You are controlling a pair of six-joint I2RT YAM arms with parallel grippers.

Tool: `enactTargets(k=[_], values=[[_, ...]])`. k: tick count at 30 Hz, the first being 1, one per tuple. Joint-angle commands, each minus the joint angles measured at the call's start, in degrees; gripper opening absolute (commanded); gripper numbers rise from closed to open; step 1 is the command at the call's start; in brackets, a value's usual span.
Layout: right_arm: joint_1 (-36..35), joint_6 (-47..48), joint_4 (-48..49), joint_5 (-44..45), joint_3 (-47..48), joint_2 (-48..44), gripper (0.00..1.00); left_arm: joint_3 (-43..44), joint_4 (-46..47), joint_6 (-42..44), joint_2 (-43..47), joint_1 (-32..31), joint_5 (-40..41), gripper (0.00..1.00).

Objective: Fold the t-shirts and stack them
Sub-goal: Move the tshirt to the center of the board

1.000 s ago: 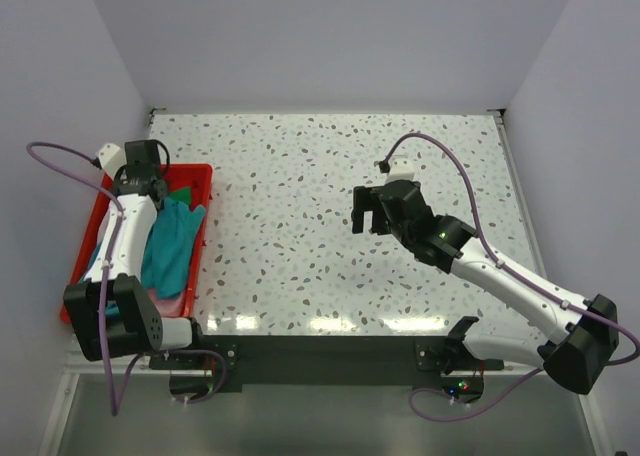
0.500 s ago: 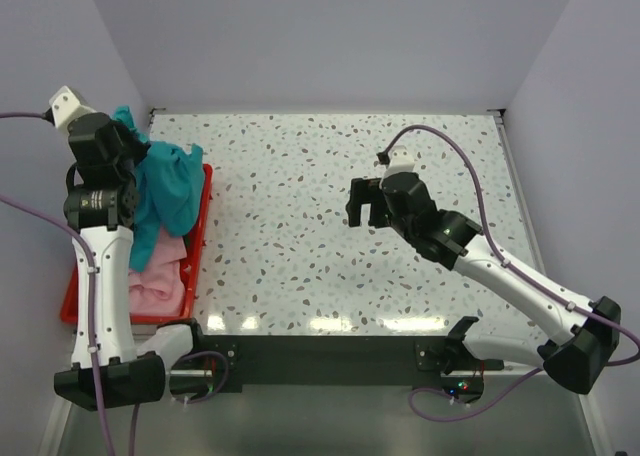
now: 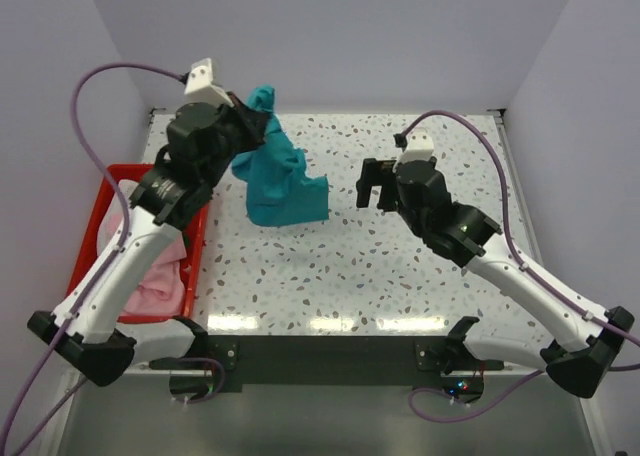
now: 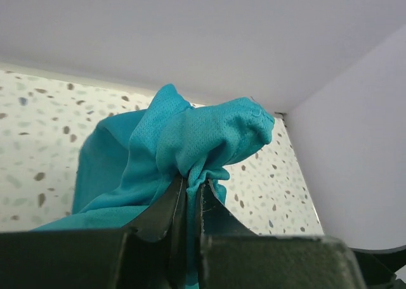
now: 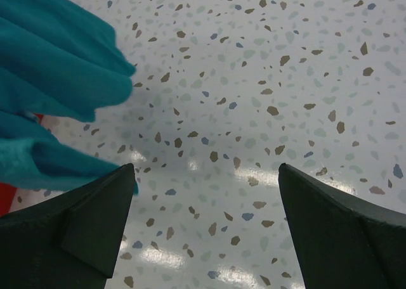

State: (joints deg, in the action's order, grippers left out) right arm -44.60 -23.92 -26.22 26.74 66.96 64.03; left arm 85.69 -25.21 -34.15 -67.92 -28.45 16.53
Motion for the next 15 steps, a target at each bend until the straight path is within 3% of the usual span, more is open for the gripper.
enactTargets(k=[1, 2, 3, 5, 6, 7, 9, 11, 15], values=[[-0.05, 0.37, -1.99, 6.47, 2.39, -1.98, 0.99, -0.52, 8.59, -3.55, -6.59, -5.47, -0.25, 0.0], [0.04, 0.28, -2.43, 7.35, 2.39, -1.72, 0.99, -0.79, 10.08, -3.81, -10.7, -6.44, -0.54, 0.0], [-0.05, -0.07, -3.13, 8.06, 2.47, -1.28, 0.99, 0.08, 10.96, -4.69, -13.44, -7.05, -1.06, 0.17], [0.04, -0.68, -5.33, 9.47, 3.09, 0.83, 0.99, 3.06, 9.92, -5.31, -21.85, -6.97, -3.35, 0.39], [0.13, -1.3, -5.86, 9.82, 3.09, 1.7, 0.99, 6.39, 9.14, -4.18, -24.34, -6.97, -3.53, 0.55], [0.13, -1.74, -7.08, 9.91, 3.09, 2.58, 0.99, 7.9, 8.26, -4.08, -26.54, -6.63, -4.4, 0.63], [0.13, -3.23, -8.32, 9.21, 2.65, 4.78, 0.99, 9.23, 6.41, -5.91, -30.42, -4.27, -7.64, 0.73], [0.04, -4.2, -8.15, 6.41, 0.65, 6.27, 0.99, 5.91, 7.71, -6.89, -28.78, -2.67, -10.03, 0.75], [0.04, -6.4, -3.76, -0.89, -4.2, 10.05, 0.98, -11.13, 12.99, -9.97, -21.66, 2.07, -12.22, 0.72]])
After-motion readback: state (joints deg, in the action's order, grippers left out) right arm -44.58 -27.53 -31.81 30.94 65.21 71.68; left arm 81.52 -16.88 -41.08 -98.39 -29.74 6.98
